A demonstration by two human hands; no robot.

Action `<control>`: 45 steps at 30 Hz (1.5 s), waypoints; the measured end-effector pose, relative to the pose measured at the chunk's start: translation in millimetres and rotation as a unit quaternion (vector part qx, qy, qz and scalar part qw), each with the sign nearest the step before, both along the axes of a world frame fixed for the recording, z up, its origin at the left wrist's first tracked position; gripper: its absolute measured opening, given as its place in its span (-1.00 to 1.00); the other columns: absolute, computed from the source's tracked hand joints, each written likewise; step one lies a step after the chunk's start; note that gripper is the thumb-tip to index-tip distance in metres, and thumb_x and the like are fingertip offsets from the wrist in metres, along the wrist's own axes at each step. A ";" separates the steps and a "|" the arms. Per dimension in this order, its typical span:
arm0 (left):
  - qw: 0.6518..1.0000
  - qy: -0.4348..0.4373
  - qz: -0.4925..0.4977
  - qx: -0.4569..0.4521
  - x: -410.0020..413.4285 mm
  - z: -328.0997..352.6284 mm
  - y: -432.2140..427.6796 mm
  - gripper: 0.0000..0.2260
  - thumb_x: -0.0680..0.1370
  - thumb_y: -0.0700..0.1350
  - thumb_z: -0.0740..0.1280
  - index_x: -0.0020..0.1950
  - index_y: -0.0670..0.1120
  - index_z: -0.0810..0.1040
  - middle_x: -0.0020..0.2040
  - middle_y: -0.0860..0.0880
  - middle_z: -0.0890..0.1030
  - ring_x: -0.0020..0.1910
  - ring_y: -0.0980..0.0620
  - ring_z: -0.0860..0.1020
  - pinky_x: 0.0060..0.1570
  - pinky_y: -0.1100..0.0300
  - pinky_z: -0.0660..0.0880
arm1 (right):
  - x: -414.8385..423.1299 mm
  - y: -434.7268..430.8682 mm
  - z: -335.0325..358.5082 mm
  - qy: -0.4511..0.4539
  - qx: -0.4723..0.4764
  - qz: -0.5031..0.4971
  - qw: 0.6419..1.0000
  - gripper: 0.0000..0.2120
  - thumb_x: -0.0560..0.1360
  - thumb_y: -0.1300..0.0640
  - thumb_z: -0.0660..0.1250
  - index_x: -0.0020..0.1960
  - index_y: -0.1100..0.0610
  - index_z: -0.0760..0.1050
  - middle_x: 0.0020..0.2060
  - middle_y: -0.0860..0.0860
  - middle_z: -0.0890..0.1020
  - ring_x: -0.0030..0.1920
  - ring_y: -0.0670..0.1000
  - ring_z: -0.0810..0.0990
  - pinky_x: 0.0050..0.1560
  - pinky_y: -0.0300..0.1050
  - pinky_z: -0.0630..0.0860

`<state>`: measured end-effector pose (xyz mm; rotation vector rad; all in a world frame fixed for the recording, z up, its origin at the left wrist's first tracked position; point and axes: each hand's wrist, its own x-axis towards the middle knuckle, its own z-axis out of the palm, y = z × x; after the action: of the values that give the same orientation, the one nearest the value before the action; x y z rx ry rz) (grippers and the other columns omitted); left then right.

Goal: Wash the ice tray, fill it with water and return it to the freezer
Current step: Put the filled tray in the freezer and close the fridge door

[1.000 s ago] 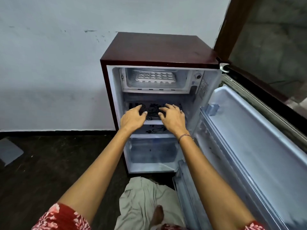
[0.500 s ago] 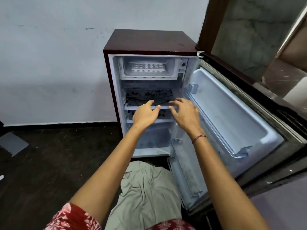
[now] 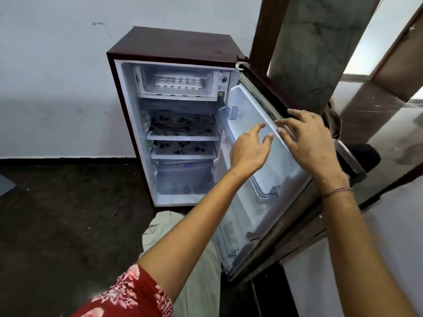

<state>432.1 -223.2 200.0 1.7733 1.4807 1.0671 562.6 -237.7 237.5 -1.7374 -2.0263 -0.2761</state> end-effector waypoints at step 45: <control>0.937 0.226 0.246 0.105 -137.7 26.3 -26.5 -0.69 0.61 0.00 0.07 0.11 -0.09 0.55 0.06 -0.10 0.61 0.06 -0.12 0.53 -0.03 0.03 0.41 | -189.6 31.4 -41.6 0.335 0.078 0.129 0.930 -0.77 0.53 0.12 0.26 0.13 0.06 0.61 0.17 -0.10 0.61 0.14 -0.04 0.42 0.14 -0.10 0.34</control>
<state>294.4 -249.7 226.3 1.9350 2.2542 1.1321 373.0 -206.3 195.9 -1.2161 -1.6344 0.2156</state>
